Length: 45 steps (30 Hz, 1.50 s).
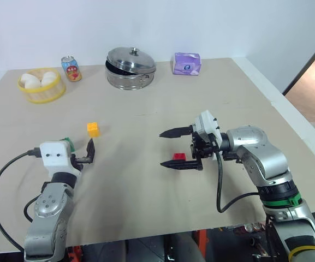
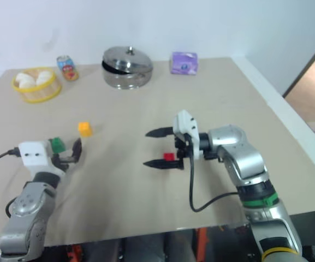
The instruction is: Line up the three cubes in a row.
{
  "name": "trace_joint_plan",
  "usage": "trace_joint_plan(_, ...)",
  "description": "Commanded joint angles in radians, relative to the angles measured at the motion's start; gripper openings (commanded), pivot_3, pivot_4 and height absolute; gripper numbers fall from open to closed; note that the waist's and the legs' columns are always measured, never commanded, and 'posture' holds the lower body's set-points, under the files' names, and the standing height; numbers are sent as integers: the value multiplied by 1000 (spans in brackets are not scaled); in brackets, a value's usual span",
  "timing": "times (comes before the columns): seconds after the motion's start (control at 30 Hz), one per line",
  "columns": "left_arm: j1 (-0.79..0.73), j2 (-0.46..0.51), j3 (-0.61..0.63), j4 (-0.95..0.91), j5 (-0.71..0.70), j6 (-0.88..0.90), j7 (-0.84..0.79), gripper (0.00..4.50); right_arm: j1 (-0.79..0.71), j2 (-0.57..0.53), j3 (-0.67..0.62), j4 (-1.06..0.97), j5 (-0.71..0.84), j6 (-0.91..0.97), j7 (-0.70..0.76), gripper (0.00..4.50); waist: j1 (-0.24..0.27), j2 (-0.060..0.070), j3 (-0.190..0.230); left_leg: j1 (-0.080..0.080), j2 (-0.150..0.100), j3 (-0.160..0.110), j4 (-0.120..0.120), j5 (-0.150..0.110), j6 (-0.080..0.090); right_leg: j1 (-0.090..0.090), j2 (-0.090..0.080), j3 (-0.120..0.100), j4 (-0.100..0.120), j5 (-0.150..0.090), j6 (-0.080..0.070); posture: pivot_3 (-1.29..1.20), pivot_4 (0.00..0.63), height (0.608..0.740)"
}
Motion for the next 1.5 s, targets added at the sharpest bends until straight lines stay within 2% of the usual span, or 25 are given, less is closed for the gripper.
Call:
trace_joint_plan(0.03, 9, -10, 26, -49, 26, -33, 28, 4500, -29, 2, -14, 20, 9, -18, 12, 4477, 0, 0, 0, 0, 0, 0, 0, 0, 0, 0, 0, 0, 0, 0, 0, 0, 150, 740)
trace_joint_plan(0.17, 10, -27, 49, -44, 27, -22, 51, 4500, -38, -3, -5, 39, 17, 9, 33, 4477, 0, -1, 0, 0, 0, 0, 0, 0, 0, 0, 0, 0, 0, 0, 0, 0, 150, 740)
trace_joint_plan(0.4, -21, -63, 84, -10, 11, 10, 90, 4500, -34, 1, 0, 61, -29, -66, 34, 4477, 0, -1, 0, 0, 0, 0, 0, 0, 0, 0, 0, 0, 0, 0, 0, 0, 150, 740)
trace_joint_plan(1.4, -171, -31, 124, 236, 22, 51, 94, 4500, -7, -35, -10, 47, -45, -77, 19, 4477, 0, -4, 0, 0, 0, 0, 1, 0, 0, 0, 0, 0, 0, 1, 0, 0, 150, 740)
trace_joint_plan(1.5, -179, -28, 115, 257, 28, 45, 90, 3651, -6, -35, -8, 45, -46, -78, 17, 4500, 0, -4, 0, 0, 0, 0, 1, 0, 0, 0, 0, 0, 0, 1, 0, 0, 150, 740)
